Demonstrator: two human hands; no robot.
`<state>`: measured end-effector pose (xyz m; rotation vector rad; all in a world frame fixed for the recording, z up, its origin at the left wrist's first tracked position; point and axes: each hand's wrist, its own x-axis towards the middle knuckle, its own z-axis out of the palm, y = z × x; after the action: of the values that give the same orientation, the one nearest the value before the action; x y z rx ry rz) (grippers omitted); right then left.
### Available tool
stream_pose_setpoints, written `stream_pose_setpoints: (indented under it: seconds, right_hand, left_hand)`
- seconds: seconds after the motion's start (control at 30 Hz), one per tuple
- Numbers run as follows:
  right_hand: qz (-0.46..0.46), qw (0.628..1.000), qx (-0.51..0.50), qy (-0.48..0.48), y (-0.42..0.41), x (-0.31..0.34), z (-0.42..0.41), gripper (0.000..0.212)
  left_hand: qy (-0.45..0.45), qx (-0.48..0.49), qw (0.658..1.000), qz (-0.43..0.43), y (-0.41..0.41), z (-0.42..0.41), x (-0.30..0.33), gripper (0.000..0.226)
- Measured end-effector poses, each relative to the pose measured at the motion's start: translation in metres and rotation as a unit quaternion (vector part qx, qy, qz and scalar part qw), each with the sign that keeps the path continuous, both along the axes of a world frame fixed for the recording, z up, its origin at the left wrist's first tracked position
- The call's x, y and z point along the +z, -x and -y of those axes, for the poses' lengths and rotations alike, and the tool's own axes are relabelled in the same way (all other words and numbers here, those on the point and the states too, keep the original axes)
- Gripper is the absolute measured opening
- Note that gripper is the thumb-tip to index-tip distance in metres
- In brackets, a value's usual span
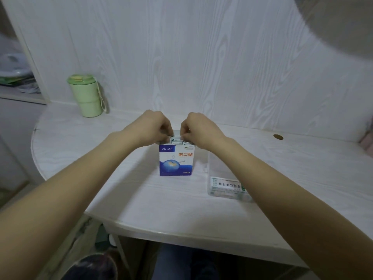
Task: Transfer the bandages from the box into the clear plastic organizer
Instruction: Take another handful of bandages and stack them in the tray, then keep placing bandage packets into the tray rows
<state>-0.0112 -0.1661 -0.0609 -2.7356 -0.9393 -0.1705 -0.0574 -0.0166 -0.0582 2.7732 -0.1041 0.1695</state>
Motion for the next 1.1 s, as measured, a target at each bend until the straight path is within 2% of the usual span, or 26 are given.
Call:
stream_pose_setpoints:
  seconds: [0.2,0.3,0.4,0.53,0.77,0.9,1.1]
  right_hand:
    - [-0.013,0.999,0.02,0.032,0.002,0.004,0.003,0.015]
    - [-0.037,0.999,0.031,-0.013,0.002,0.006,0.009,0.017]
    - [-0.056,0.994,0.056,-0.075,0.004,0.003,0.014,0.005]
    - [-0.074,0.988,0.073,-0.111,0.005,-0.003,0.017,0.007]
    - [-0.082,0.989,0.102,-0.075,-0.016,-0.007,0.013,0.014]
    - [-0.114,0.985,0.103,-0.081,-0.021,0.001,0.014,0.004]
    - [-0.157,0.976,0.118,-0.097,-0.02,0.012,0.018,0.011]
  left_hand:
    - [-0.006,0.014,1.0,0.027,0.001,0.002,-0.006,0.017]
    - [-0.001,0.028,0.999,0.035,0.005,0.004,-0.005,0.019]
    - [-0.011,0.026,0.999,0.028,0.01,0.008,-0.002,0.022]
    - [-0.017,0.027,0.999,0.034,0.01,0.011,-0.003,0.02]
    - [-0.003,0.042,0.997,0.067,0.002,0.006,-0.022,0.01]
    - [0.002,0.049,0.998,0.046,0.003,0.009,-0.013,0.01]
    - [0.068,0.09,0.994,0.004,0.01,0.01,0.011,0.016]
